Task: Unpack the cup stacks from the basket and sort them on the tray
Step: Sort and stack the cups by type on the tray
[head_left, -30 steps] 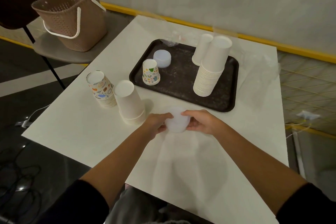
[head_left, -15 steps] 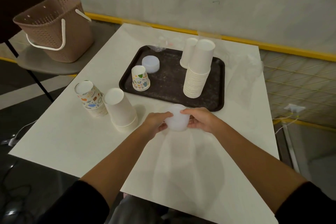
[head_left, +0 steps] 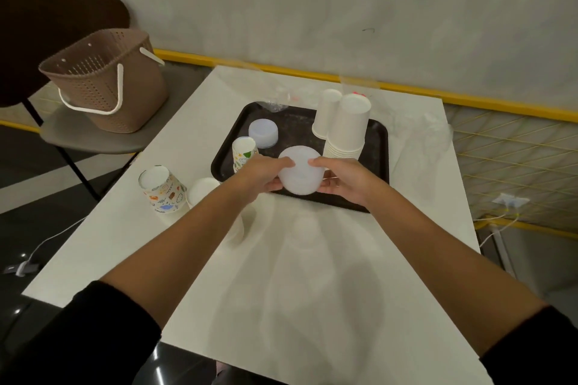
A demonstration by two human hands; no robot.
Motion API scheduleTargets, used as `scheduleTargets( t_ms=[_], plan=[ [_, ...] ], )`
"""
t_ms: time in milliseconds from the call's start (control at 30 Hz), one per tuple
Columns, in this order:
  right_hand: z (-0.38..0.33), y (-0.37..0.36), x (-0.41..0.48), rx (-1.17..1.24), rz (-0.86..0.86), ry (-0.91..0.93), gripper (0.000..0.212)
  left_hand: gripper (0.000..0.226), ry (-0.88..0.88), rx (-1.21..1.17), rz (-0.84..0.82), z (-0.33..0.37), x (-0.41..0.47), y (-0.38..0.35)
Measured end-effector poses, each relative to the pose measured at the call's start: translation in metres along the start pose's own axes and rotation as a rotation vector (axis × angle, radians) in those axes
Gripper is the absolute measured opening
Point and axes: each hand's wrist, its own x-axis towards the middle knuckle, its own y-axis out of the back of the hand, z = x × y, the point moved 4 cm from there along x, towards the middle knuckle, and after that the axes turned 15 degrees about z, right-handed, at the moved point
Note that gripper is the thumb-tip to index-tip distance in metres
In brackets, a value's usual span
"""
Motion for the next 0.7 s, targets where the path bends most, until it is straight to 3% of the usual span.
scheduleTargets(
  t_ms=[433,700],
  plan=[
    [-0.054,-0.061,0.033,0.025,0.046,0.051,0.031,0.047,-0.148,0.215,-0.081,0.070,0.058,0.047],
    [-0.077,-0.098,0.085,0.052,0.122,0.018,0.043,0.039,-0.149,0.180,-0.104,0.098,0.130,0.050]
  ],
)
